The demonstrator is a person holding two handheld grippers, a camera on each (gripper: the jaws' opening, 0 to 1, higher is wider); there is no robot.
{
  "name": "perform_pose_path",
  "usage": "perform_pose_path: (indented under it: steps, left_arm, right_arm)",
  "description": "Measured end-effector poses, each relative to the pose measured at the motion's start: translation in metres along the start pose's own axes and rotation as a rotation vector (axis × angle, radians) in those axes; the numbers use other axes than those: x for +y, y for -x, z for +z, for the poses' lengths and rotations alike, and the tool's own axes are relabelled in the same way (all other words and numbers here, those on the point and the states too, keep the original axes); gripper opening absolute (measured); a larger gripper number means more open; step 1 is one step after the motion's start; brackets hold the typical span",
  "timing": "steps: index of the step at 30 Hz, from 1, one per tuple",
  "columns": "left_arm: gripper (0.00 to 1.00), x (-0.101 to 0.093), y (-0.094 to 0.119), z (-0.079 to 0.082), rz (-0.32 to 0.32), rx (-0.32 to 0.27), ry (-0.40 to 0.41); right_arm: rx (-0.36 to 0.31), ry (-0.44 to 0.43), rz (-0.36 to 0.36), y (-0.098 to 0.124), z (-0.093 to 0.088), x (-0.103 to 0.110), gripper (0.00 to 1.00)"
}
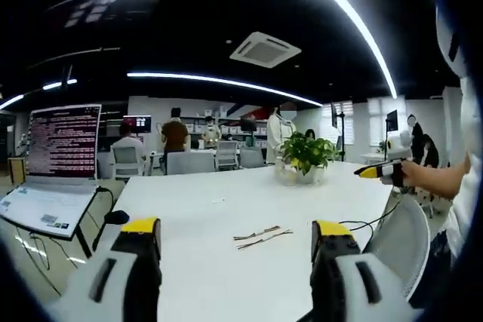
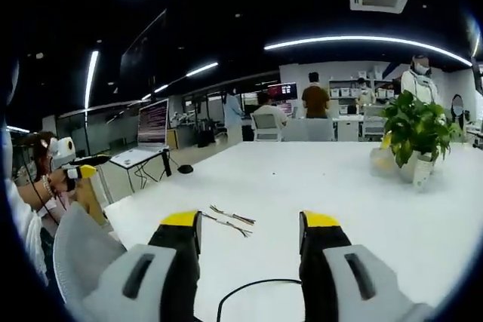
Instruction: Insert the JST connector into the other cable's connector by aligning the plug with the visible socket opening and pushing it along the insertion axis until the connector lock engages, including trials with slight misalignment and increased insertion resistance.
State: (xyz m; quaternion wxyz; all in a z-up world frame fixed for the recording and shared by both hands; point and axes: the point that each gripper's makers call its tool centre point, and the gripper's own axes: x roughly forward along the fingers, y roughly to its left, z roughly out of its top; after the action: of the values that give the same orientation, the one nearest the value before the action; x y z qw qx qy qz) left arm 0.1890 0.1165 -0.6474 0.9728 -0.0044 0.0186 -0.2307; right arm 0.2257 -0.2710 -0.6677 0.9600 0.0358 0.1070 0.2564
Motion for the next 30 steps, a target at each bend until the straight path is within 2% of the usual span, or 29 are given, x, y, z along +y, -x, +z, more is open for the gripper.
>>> perform_pose_path:
  steps: [9, 16, 30]
  left_arm:
    - [0.8, -0.013, 0.005, -0.018, -0.016, 0.022, 0.033]
    - [0.8, -0.018, 0.005, -0.023, -0.032, 0.032, 0.039]
    - [0.8, -0.013, 0.01, -0.03, -0.036, 0.048, 0.059]
  right_arm:
    - [0.049, -0.023, -0.03, 0.008, -0.027, 0.005, 0.49]
    - [0.044, -0.039, -0.038, 0.011, -0.032, 0.007, 0.48]
    - [0.04, -0.054, -0.048, 0.012, -0.035, 0.01, 0.47]
